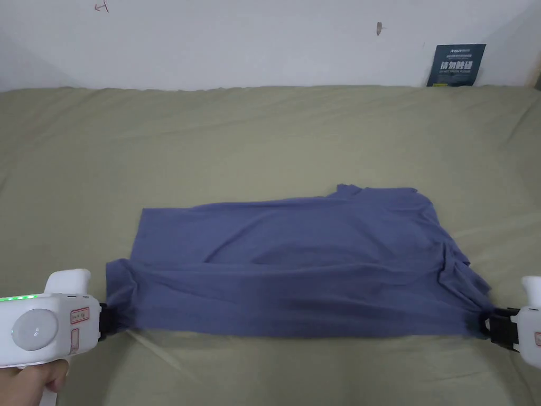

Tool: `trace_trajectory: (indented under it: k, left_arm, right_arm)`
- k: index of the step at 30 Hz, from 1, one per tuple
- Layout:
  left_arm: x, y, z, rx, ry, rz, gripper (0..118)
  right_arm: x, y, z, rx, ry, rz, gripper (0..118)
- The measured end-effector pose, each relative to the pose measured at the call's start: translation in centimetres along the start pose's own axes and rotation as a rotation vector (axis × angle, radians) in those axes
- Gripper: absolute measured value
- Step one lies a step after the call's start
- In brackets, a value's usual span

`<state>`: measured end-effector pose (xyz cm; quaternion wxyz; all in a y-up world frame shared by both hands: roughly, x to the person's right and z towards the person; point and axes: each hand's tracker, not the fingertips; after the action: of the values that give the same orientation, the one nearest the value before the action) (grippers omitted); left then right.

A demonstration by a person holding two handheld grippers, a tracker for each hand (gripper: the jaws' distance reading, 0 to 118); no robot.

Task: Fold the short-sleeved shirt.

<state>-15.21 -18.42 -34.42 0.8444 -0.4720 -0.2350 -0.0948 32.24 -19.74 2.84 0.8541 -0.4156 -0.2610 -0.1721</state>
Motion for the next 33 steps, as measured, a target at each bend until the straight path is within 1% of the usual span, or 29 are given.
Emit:
trace_trajectory:
  k: [5, 10, 12, 15, 19, 23, 28, 29, 30, 31, 32, 33]
  left_arm:
    - [0.2, -1.1, 1.2, -0.005, -0.004, -0.002, 1]
    - [-0.5, -2.7, 2.6, -0.011, 0.005, -0.018, 1]
    - [-1.2, -3.4, 3.2, -0.013, 0.016, -0.013, 1]
    - [-2.4, -4.7, 4.2, -0.029, -0.027, 0.024, 1]
    - [-2.5, -6.6, 5.4, -0.041, -0.025, -0.002, 1]
    - [-3.1, -7.8, 5.7, -0.055, -0.033, 0.011, 1]
    - [-2.9, -7.9, 6.1, -0.051, -0.035, 0.021, 1]
    - [-2.9, -7.8, 6.0, -0.049, -0.036, 0.023, 1]
    - [-2.9, -7.8, 5.9, -0.044, -0.037, 0.024, 4]
    - [-2.9, -7.8, 5.7, -0.037, -0.043, 0.025, 32]
    - [-2.9, -8.0, 5.7, -0.01, -0.073, 0.012, 83]
    - [-2.9, -8.1, 5.7, 0.011, -0.037, 0.008, 118]
  right_arm:
    - [0.3, -1.0, 1.8, 0.001, 0.001, -0.011, 10]
    - [0.5, -2.7, 3.8, 0.002, 0.003, -0.002, 10]
    - [0.8, -3.7, 4.7, 0.001, 0.002, -0.008, 10]
    - [1.0, -5.6, 6.2, -0.007, 0.007, -0.025, 10]
    - [1.0, -8.0, 7.8, -0.028, 0.008, -0.02, 10]
    - [1.1, -9.3, 7.9, -0.046, 0.006, -0.028, 10]
    - [1.5, -9.3, 7.5, -0.053, 0.009, -0.039, 10]
    - [1.5, -9.2, 7.3, -0.059, 0.01, -0.042, 11]
    - [1.5, -9.1, 7.1, -0.064, 0.012, -0.054, 24]
    - [1.6, -9.1, 6.9, -0.067, 0.006, -0.085, 70]
    - [1.6, -9.1, 6.8, -0.073, -0.003, -0.1, 106]
    - [1.7, -9.1, 6.6, -0.083, -0.017, -0.101, 118]
